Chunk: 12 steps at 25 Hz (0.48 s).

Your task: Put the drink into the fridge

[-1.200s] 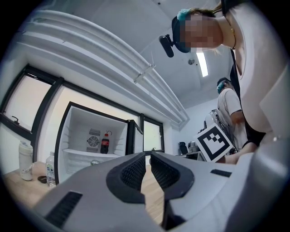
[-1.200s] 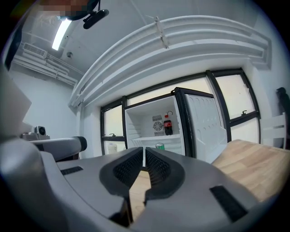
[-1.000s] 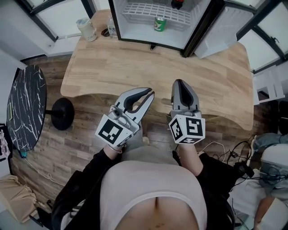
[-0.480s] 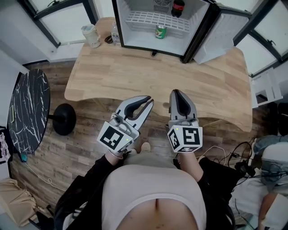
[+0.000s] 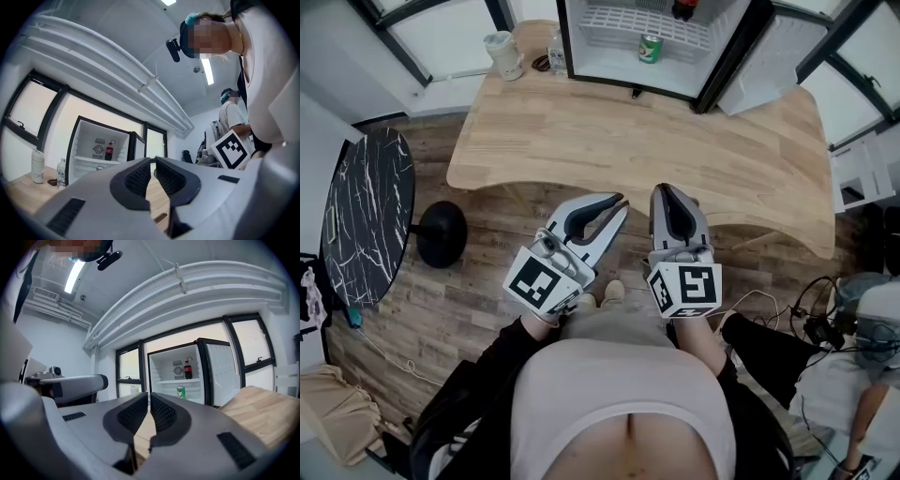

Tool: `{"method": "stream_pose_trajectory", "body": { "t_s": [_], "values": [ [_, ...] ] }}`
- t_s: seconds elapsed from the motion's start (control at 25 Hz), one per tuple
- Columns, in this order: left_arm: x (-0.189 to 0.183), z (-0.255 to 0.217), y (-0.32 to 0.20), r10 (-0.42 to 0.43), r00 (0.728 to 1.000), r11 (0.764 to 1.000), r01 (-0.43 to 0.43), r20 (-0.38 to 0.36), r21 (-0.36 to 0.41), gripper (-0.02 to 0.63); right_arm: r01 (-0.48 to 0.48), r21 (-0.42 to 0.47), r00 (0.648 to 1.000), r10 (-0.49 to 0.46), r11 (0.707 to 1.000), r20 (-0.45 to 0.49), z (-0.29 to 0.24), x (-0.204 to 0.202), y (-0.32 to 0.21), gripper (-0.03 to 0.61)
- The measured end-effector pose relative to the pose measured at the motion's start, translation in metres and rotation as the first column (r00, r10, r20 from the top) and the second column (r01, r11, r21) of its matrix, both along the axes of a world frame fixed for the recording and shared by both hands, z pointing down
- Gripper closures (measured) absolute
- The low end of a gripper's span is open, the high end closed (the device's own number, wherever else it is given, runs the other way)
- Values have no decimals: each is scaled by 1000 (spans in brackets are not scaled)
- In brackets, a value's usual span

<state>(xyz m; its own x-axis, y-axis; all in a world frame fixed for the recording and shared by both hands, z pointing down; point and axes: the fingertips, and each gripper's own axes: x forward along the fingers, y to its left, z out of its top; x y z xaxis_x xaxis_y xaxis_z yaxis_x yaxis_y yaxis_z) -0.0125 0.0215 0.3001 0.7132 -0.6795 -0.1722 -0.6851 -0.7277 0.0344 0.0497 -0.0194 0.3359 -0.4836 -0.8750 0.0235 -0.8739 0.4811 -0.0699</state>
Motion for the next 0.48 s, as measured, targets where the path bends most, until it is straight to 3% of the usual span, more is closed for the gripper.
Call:
{"method": "stream_pose_trajectory", "body": {
  "t_s": [0.48],
  "values": [
    [-31, 5, 49, 36, 999, 999, -36, 22, 2, 574, -22, 44, 999, 21, 999, 31, -14, -35, 60, 540]
  ]
}}
